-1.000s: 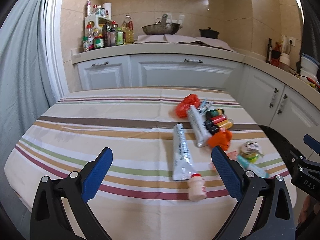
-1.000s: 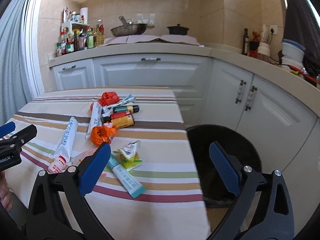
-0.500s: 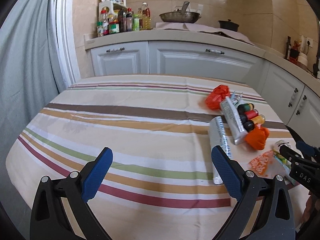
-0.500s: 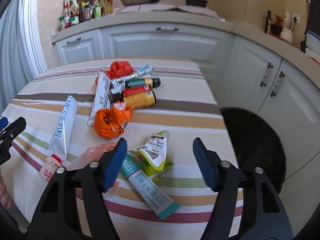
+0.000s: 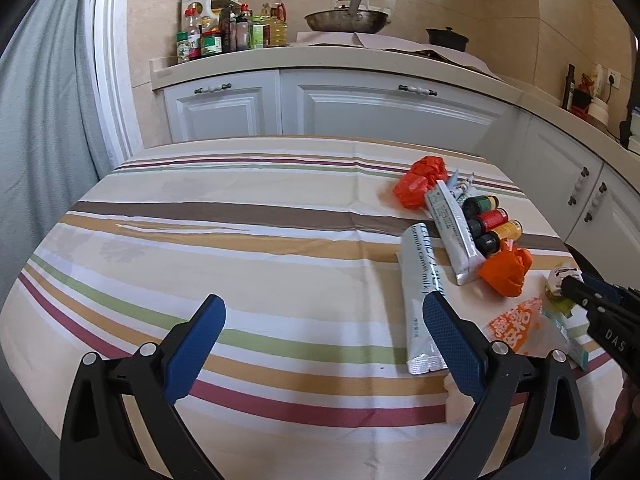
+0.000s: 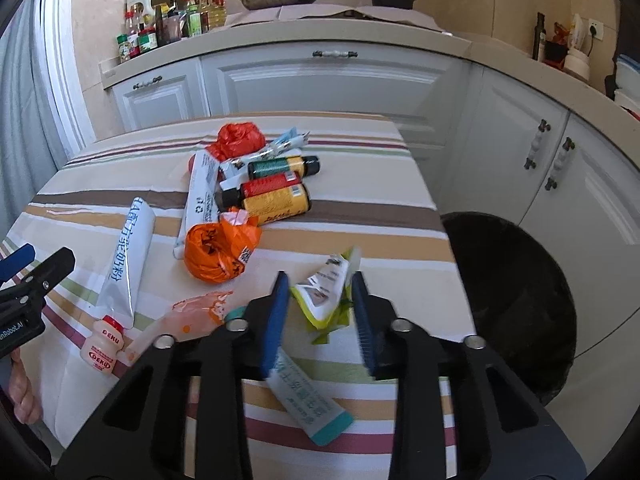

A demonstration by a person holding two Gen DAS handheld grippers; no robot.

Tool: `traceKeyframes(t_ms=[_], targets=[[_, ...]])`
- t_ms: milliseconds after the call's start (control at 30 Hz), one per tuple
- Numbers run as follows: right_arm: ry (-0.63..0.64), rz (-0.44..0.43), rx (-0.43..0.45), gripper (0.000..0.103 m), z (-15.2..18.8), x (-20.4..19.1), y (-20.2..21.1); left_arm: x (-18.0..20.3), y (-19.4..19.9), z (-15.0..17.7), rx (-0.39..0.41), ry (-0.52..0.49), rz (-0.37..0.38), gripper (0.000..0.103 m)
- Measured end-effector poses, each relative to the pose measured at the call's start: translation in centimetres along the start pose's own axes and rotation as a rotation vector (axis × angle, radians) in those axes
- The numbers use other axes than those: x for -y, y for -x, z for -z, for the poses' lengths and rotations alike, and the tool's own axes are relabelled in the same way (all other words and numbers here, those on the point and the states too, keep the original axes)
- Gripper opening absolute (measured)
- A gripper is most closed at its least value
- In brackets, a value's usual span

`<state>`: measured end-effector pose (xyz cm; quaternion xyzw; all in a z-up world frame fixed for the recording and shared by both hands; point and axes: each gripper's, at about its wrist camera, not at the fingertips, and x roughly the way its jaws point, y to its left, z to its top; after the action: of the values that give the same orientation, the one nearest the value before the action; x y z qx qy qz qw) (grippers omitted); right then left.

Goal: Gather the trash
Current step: 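Close the right gripper on the yellow-green wrapper while the left gripper approaches the small white bottle, then lift the wrapper with the right gripper while the left gripper grasps the small white bottle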

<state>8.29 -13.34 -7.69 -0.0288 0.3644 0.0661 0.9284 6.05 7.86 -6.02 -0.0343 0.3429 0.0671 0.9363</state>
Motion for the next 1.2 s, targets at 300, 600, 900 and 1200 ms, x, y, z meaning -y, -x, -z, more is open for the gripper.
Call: traceKeyframes(t_ms=[300, 600, 900, 1200], targets=[[-0.026, -0.022, 0.008, 0.022, 0.5, 1.4, 0.6, 1.5, 0.9, 0.1, 0.007, -0.022, 0.015, 0.096], [-0.033, -0.011, 0.046, 0.022, 1.5, 2.3, 2.5, 3.6, 1.8, 1.4, 0.003, -0.067, 0.031, 0.096], [-0.053, 0.029, 0.055, 0.022, 3.8, 4.1, 4.6, 4.8, 2.4, 3.1, 0.003, -0.106, 0.03, 0.091], [-0.086, 0.055, 0.066, 0.022, 5.6, 5.9, 6.0, 6.3, 1.8, 4.7, -0.019, -0.164, 0.046, 0.066]])
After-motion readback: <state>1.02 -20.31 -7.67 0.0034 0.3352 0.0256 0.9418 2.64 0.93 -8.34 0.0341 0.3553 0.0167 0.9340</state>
